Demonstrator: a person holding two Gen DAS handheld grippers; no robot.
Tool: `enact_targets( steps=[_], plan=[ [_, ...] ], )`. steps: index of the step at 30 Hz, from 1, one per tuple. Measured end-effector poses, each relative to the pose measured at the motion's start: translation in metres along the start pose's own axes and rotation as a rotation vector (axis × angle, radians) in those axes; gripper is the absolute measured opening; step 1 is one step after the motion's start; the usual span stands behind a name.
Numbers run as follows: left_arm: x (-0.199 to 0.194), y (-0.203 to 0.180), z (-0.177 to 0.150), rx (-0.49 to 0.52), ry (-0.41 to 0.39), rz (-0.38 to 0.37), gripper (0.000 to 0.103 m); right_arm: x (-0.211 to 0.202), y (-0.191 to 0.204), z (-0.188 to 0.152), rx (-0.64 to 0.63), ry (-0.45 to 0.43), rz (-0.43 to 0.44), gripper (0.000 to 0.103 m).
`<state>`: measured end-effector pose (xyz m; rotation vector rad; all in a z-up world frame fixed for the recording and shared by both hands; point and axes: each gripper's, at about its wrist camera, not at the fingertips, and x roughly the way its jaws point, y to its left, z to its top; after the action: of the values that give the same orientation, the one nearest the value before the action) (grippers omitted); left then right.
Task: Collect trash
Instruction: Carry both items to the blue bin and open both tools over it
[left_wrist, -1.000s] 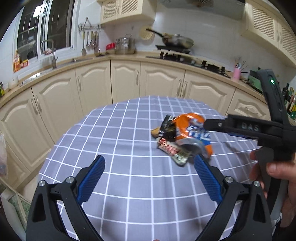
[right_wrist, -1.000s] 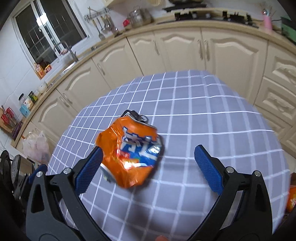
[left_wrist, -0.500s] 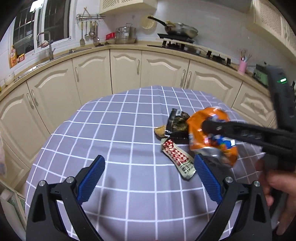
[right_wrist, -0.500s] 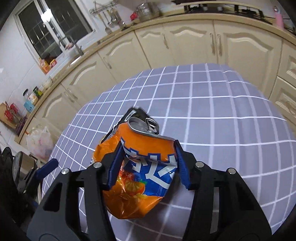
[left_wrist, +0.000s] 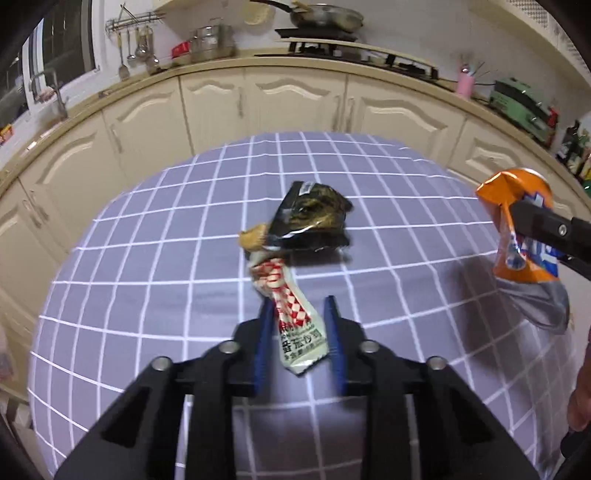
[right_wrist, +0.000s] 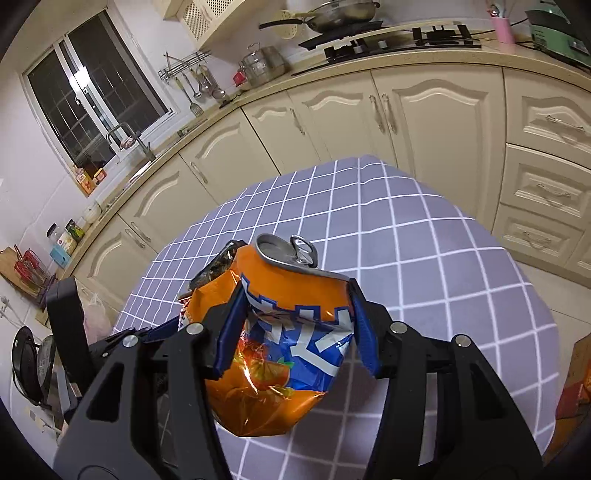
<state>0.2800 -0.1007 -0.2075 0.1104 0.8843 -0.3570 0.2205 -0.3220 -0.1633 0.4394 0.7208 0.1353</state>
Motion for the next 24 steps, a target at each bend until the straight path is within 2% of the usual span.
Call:
enact_targets(
  steps=[3, 7, 14, 24],
  plan=[
    [-0.011, 0.001, -0.010, -0.017, -0.009, -0.050, 0.013, -0.012, 0.000, -0.006, -0.005, -0.006, -0.003, 0.052],
    [-0.032, -0.004, -0.031, -0.020, -0.036, -0.067, 0.011, -0.029, -0.001, -0.012, -0.004, -0.020, -0.002, 0.052],
    [-0.073, -0.016, -0.044, -0.034, -0.112, -0.105, 0.011, -0.071, -0.004, -0.022, -0.007, -0.067, -0.020, 0.052],
    [-0.131, -0.095, -0.030, 0.057, -0.238, -0.221, 0.011, -0.151, -0.034, -0.030, 0.020, -0.180, -0.083, 0.052]
  ],
)
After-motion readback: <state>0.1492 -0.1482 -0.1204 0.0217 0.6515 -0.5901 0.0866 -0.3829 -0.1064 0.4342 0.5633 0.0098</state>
